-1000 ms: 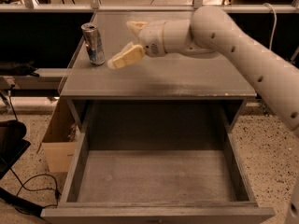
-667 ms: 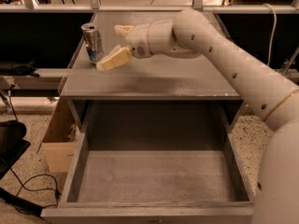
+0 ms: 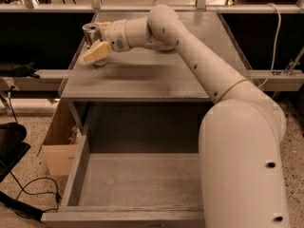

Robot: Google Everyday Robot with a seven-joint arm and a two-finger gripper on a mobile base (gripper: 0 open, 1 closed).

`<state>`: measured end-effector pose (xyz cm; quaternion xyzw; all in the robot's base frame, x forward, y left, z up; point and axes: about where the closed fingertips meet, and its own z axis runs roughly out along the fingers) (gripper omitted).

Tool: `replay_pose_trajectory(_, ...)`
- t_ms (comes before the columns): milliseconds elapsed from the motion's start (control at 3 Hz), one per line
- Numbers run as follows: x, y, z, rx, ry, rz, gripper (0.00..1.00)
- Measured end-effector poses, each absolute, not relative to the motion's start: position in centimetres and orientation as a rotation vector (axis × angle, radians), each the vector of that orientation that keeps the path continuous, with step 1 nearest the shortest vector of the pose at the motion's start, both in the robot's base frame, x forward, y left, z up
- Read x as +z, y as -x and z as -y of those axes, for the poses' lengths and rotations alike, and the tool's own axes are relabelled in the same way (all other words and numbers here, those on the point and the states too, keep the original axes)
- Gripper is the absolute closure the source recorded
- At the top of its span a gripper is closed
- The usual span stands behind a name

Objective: Place redbull can into top drawer

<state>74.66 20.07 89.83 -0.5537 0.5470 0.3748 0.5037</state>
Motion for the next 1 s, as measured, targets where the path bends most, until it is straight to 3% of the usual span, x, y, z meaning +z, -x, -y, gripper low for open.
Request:
replay_pose_trajectory(667,90.84,-75.85,-20.40,0.898,1.303,-1.348,0.00)
replay_pose_trajectory(1000,90.85,-75.87,-20.41,0.898,1.303,-1.349,0.27)
